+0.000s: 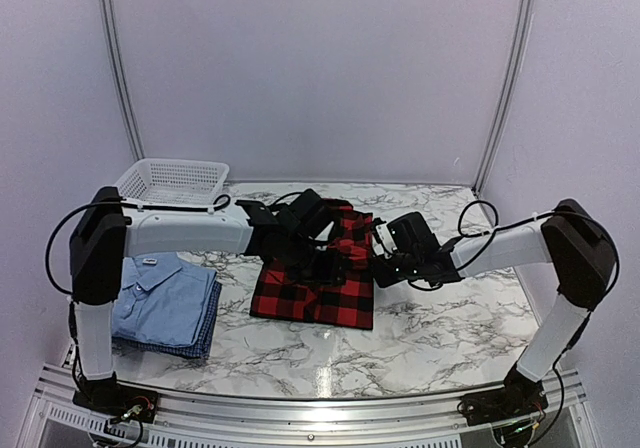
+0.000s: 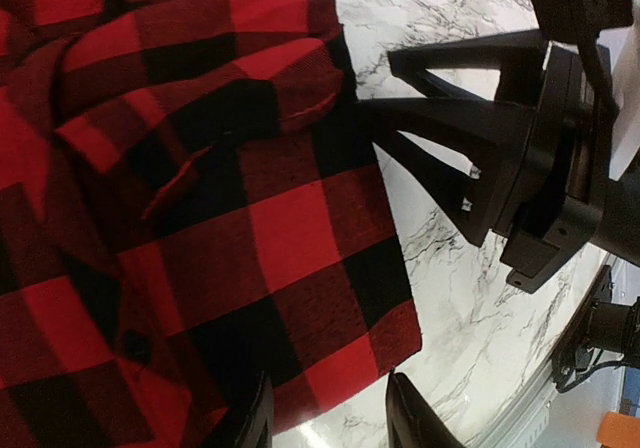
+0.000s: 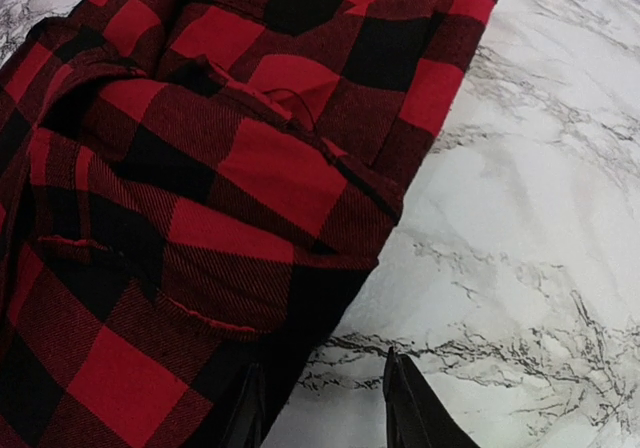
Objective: Fold and stack the long sleeve shirts
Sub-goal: Adjust the 2/3-rectangle-folded shirt at the center of the board.
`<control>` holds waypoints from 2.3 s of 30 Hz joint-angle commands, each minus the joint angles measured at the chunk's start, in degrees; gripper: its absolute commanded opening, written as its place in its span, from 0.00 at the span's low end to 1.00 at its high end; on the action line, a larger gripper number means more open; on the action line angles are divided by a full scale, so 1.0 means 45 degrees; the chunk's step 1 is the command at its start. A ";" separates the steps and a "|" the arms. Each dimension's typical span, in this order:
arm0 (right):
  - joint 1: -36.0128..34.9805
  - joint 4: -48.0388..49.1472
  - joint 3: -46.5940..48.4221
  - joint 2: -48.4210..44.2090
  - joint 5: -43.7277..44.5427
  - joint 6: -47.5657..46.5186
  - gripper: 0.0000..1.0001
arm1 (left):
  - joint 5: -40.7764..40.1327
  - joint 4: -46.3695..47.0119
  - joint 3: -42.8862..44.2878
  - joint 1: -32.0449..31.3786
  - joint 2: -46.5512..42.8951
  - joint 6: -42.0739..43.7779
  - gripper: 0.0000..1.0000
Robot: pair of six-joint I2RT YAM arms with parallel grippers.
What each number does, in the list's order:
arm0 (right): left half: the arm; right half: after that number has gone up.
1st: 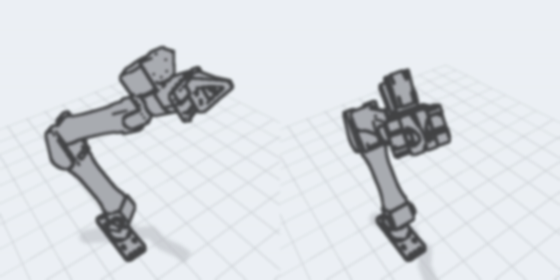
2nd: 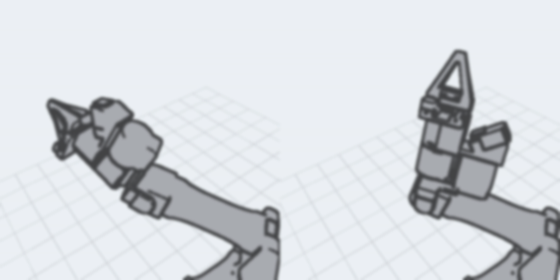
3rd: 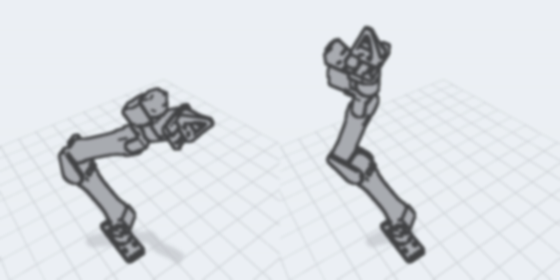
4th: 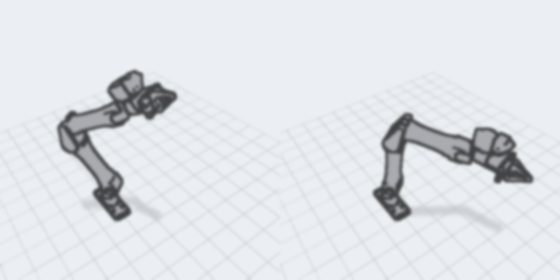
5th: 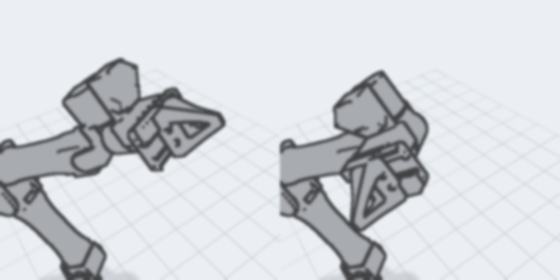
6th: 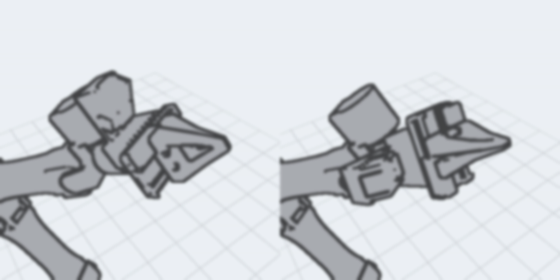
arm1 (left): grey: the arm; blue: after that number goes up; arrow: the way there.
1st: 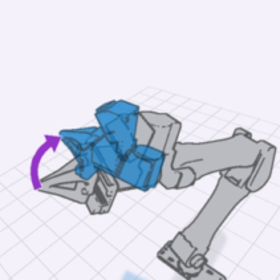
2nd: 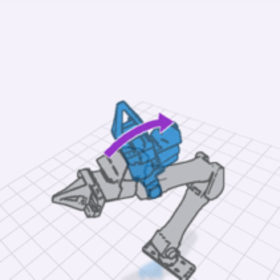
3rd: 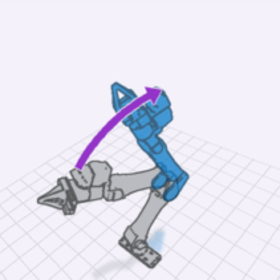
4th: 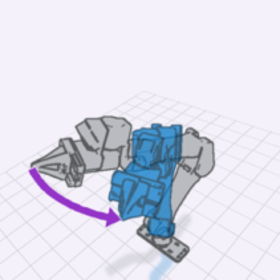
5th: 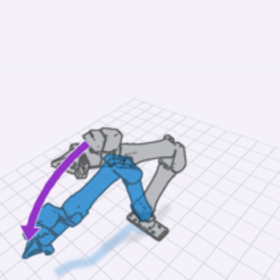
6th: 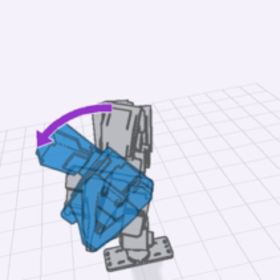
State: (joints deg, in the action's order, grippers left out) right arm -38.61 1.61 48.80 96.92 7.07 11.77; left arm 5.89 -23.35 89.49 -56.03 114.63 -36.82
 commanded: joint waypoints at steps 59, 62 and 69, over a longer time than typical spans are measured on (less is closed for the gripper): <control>0.1838 -0.2303 0.5444 0.2149 -0.0715 -0.3364 0.44 | 0.1406 0.1089 -0.0748 -0.0459 0.2491 -0.0698 0.33; 0.1866 -0.2726 0.5532 0.2265 -0.1202 -0.3221 0.45 | 0.1406 0.1104 -0.0732 -0.0459 0.2469 -0.0694 0.33; 0.1861 -0.2517 0.4100 0.1153 -0.1930 -0.2094 0.39 | 0.1089 0.1120 -0.0209 -0.0283 0.1881 -0.0741 0.33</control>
State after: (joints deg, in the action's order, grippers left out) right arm -30.33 -9.04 70.41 105.75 0.97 -1.78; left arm 11.55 -15.27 87.72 -57.69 124.14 -39.88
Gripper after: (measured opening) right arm 0.410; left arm 0.334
